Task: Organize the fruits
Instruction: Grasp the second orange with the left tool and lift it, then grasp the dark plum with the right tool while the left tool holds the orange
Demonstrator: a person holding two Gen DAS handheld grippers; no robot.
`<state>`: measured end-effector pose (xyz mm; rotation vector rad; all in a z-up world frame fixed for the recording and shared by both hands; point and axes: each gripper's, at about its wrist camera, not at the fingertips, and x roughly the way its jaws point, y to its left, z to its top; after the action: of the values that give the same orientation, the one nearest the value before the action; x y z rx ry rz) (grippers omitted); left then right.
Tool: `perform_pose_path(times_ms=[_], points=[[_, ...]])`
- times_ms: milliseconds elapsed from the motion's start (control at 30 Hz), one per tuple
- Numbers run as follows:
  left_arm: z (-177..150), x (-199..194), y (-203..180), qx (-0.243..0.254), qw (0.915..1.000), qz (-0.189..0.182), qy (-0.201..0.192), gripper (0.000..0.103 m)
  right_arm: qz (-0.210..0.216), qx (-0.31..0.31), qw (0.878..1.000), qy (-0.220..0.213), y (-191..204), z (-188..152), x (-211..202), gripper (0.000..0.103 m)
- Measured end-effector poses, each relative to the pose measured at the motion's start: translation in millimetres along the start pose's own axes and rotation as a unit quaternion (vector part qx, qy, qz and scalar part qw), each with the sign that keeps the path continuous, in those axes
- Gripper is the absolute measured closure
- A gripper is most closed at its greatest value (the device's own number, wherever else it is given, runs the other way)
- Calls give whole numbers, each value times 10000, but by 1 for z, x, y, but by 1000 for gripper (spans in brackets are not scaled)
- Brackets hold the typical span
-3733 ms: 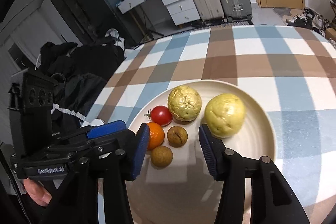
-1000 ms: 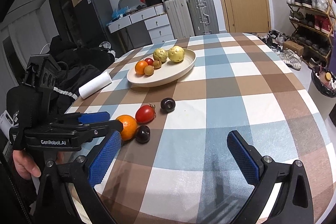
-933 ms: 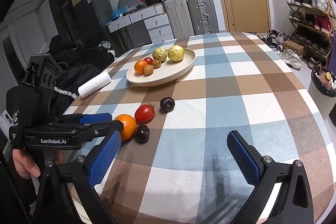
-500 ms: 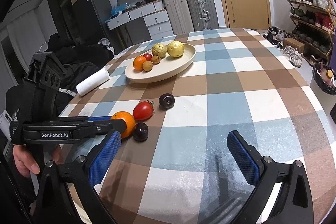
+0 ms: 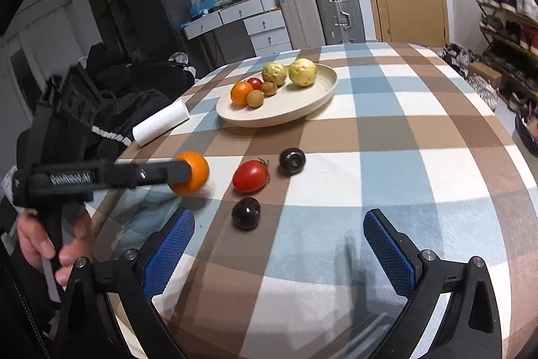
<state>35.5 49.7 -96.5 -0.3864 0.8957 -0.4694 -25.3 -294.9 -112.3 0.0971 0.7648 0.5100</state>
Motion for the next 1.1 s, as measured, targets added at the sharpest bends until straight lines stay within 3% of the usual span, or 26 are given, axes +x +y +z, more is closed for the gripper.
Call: perform_pose_path(times_ms=[267, 300, 367, 600, 800, 867, 1000, 1100], points=[[1, -25, 6, -45, 9998, -25, -199, 64, -51, -331, 9992, 218, 25, 1, 24, 3], [1, -27, 7, -53, 9998, -32, -208, 64, -67, -371, 9990, 236, 28, 1, 27, 7], [0, -32, 9, -50, 9997, -18, -242, 64, -39, -433, 9984, 355, 32, 1, 33, 27], [0, -45, 22, -79, 9991, 101, -395, 64, -170, -635, 9970, 419, 41, 1, 38, 35], [-1, -50, 32, -178, 9988, 126, -443, 64, -419, -537, 9959, 601, 42, 6, 43, 55], [-1, -50, 33, -192, 9987, 138, -441, 64, -397, -500, 9955, 700, 41, 7, 47, 69], [1, -49, 34, -208, 9988, 152, -421, 64, -418, -505, 9951, 736, 41, 6, 49, 78], [7, -46, 33, -197, 9987, 185, -432, 64, -392, -382, 9959, 721, 38, 7, 48, 79]])
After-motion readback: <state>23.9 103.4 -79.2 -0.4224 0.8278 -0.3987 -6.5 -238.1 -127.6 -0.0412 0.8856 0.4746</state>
